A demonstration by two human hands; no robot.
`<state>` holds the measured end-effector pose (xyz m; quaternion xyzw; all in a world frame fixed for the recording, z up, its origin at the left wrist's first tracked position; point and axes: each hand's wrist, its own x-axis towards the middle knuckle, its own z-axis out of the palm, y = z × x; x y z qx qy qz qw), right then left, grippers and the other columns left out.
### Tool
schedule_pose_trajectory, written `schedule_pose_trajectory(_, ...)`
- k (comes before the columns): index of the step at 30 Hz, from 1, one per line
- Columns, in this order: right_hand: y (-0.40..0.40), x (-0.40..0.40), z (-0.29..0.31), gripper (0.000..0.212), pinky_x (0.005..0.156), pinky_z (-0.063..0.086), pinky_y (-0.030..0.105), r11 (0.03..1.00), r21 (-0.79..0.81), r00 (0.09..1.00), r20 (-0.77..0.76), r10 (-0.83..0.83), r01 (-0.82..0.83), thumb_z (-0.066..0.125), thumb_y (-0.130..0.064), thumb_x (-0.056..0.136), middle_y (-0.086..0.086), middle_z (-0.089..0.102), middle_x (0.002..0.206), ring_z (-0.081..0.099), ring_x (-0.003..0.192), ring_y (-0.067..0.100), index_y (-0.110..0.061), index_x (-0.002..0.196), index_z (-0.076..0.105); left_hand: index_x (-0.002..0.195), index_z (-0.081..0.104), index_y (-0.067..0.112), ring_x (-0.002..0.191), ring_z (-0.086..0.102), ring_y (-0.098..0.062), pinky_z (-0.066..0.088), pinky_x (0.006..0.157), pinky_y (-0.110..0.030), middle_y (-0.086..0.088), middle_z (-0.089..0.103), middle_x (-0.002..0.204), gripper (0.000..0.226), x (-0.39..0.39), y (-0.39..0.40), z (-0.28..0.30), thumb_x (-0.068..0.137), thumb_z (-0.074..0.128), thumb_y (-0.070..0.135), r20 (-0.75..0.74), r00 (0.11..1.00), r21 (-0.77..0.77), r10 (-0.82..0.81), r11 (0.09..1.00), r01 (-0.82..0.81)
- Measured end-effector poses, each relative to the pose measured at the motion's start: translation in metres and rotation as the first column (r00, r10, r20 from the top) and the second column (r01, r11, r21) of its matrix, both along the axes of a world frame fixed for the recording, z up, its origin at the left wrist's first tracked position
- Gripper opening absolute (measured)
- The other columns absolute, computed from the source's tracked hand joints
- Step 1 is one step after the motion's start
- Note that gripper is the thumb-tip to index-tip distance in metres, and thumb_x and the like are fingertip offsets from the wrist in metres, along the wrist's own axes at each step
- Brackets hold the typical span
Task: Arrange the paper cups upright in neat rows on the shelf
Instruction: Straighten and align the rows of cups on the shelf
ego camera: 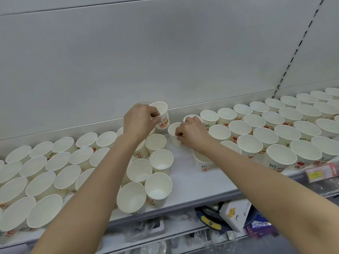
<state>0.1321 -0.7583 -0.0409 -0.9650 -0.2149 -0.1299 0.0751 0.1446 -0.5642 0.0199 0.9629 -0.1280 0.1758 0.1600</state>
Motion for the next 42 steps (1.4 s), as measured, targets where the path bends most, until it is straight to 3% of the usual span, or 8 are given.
schedule_pose_trajectory(3,0.001,0.004,0.004,0.018,0.083,0.027,0.031,0.998,0.053,0.999,-0.041,-0.034,0.037,0.066,-0.032,0.084,-0.003,0.07,0.096,0.05,0.099,0.023,-0.022,0.098,0.071,0.092,0.073,0.03,0.093,0.051,-0.012,0.035,0.069,-0.029,0.012,0.066,0.091,0.01,-0.008,0.005,0.005,0.087,0.068,0.037,-0.032,0.997,-0.02,-0.077,0.997,0.076)
schedule_pose_trajectory(5,-0.004,0.001,0.006,0.031,0.09,0.037,0.033,0.959,0.27,0.996,-0.058,-0.074,0.087,0.073,-0.034,0.079,-0.004,0.07,0.1,0.055,0.101,0.021,-0.021,0.106,0.07,0.089,0.073,0.032,0.092,0.055,-0.012,0.04,0.07,-0.031,0.014,0.066,0.089,0.007,-0.01,0.007,0.005,0.085,0.07,0.037,-0.061,0.99,-0.043,-0.126,0.991,0.123)
schedule_pose_trajectory(9,-0.02,-0.012,0.02,0.071,0.087,0.046,0.022,0.635,0.76,0.979,-0.204,0.028,0.14,0.087,-0.03,0.064,-0.007,0.063,0.116,0.057,0.106,0.005,-0.019,0.128,0.056,0.085,0.075,0.029,0.082,0.057,-0.008,0.047,0.076,-0.034,0.017,0.063,0.079,0.007,-0.015,0.005,0.013,0.08,0.077,0.033,-0.084,0.962,-0.121,-0.26,0.961,0.249)
schedule_pose_trajectory(13,-0.026,-0.017,0.041,0.089,0.092,0.049,0.025,0.548,0.823,0.93,-0.307,0.203,0.152,0.09,-0.024,0.059,-0.004,0.06,0.123,0.057,0.11,0.007,-0.024,0.136,0.045,0.085,0.076,0.025,0.075,0.053,0.003,0.042,0.071,-0.024,0.02,0.06,0.075,0.009,-0.022,-0.013,0.032,0.078,0.079,0.031,-0.082,0.923,-0.167,-0.377,0.918,0.36)
schedule_pose_trajectory(19,-0.033,-0.028,0.048,0.068,0.086,0.054,0.031,0.442,0.871,0.93,-0.32,0.183,0.213,0.087,-0.017,0.064,0.001,0.064,0.111,0.062,0.103,0.017,-0.021,0.123,0.053,0.097,0.073,0.027,0.079,0.061,0.0,0.044,0.072,-0.013,0.016,0.069,0.095,0.021,-0.022,-0.009,0.032,0.077,0.081,0.024,-0.085,0.923,-0.274,-0.376,0.899,0.341)
schedule_pose_trajectory(23,-0.036,-0.042,0.034,0.072,0.089,0.053,0.033,0.525,0.811,0.912,-0.383,0.147,0.256,0.084,-0.022,0.066,-0.004,0.057,0.117,0.06,0.104,0.013,-0.028,0.127,0.046,0.088,0.074,0.03,0.082,0.064,-0.005,0.053,0.083,-0.034,0.015,0.07,0.091,0.011,-0.018,0.022,-0.001,0.079,0.076,0.023,-0.281,0.933,-0.117,-0.223,0.973,0.198)
schedule_pose_trajectory(30,-0.004,-0.046,0.022,0.082,0.095,0.042,0.033,0.872,0.459,0.961,-0.274,-0.044,0.171,0.082,-0.038,0.056,-0.003,0.049,0.125,0.046,0.116,0.017,-0.021,0.127,0.046,0.09,0.074,0.034,0.086,0.062,-0.008,0.054,0.082,-0.033,0.012,0.067,0.092,0.013,-0.024,0.035,-0.027,0.082,0.07,0.024,-0.361,0.93,0.002,-0.065,0.997,0.071)
schedule_pose_trajectory(42,0.016,-0.048,-0.007,0.055,0.083,0.03,0.038,0.98,-0.082,0.983,0.041,-0.178,0.181,0.071,-0.04,0.067,0.009,0.053,0.111,0.044,0.102,0.03,-0.01,0.11,0.052,0.089,0.072,0.037,0.086,0.064,-0.011,0.055,0.078,-0.036,0.016,0.069,0.09,0.015,-0.027,0.047,-0.033,0.08,0.067,0.025,-0.319,0.948,-0.006,-0.028,1.0,0.027)
